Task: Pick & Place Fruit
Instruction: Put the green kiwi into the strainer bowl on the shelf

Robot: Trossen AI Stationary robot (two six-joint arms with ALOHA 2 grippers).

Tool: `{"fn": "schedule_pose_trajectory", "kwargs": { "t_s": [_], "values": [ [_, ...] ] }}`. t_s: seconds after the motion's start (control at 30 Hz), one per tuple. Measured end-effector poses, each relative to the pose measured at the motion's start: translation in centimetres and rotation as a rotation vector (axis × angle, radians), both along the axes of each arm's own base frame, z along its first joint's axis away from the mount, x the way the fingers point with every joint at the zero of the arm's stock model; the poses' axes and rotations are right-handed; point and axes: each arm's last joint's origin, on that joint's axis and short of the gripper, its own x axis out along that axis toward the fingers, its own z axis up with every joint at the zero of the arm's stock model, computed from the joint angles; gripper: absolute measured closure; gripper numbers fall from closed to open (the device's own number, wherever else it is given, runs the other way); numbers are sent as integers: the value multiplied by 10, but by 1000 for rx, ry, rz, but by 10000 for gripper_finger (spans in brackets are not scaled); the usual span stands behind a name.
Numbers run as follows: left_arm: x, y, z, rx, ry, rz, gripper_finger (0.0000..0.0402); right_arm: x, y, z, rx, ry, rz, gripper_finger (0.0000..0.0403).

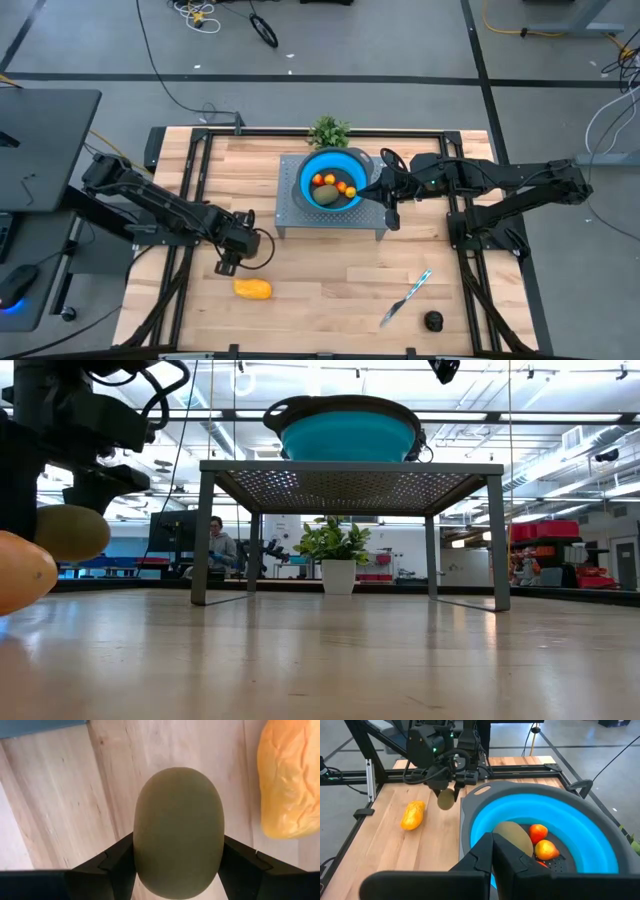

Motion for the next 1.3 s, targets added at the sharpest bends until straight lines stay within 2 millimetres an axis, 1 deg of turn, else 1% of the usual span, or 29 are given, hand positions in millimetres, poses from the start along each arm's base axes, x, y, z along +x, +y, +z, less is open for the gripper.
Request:
{"fn": "schedule_pose_trajectory", "kwargs": {
  "t_s": [0.17,0.27,0.4,0.53,0.73,0.97,1.1,1.3],
  "values": [
    [4,7,2,-8,-25,33,166,0,0,0,0,0,-1,390],
    [9,14,11,-13,-69,66,166,0,0,0,0,0,-1,390],
    [9,25,25,1,-136,91,166,0,0,0,-2,0,-4,390],
    [6,36,35,1,-185,128,166,0,0,0,-1,0,-4,390],
    [-2,48,43,8,-203,153,166,0,0,0,-1,0,-4,390],
    [-5,54,45,13,-211,175,166,0,0,0,-1,0,-4,390],
    [-4,56,46,-17,-219,185,166,0,0,0,-6,-1,-14,390],
    [-4,57,61,-34,-281,195,166,0,-1,0,-9,-1,-21,390]
  ]
}}
